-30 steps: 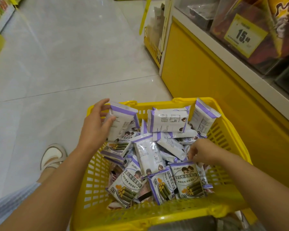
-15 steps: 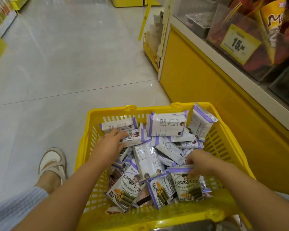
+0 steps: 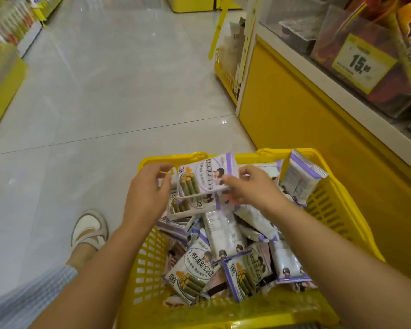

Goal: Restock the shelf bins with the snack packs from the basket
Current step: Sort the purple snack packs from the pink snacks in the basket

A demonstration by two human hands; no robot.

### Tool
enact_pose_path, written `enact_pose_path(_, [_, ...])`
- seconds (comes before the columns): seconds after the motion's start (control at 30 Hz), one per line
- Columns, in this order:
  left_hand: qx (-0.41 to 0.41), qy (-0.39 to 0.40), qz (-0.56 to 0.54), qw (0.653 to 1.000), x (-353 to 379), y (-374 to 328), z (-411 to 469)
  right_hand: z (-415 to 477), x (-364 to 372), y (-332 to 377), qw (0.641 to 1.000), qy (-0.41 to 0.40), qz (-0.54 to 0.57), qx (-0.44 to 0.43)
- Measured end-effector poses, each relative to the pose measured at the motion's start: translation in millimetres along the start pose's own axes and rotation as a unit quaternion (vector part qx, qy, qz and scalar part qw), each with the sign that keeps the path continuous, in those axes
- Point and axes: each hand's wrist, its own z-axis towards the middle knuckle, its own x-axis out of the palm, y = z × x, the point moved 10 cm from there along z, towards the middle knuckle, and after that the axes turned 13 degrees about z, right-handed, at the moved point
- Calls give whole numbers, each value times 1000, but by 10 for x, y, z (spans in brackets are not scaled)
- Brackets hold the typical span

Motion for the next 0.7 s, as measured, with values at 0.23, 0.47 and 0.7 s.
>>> enact_pose_path(0.23, [155, 191, 132, 960, 647, -293, -385, 56, -88, -318, 986, 33, -161, -31])
enact_pose_path(0.47, [198, 88, 179, 960, 503, -373, -401, -201, -66, -1220, 832, 255, -488, 67])
enact_pose_path(0.7, [96, 463, 176, 863, 1148, -247, -999, -169, -209, -1433, 808, 217, -545, 55])
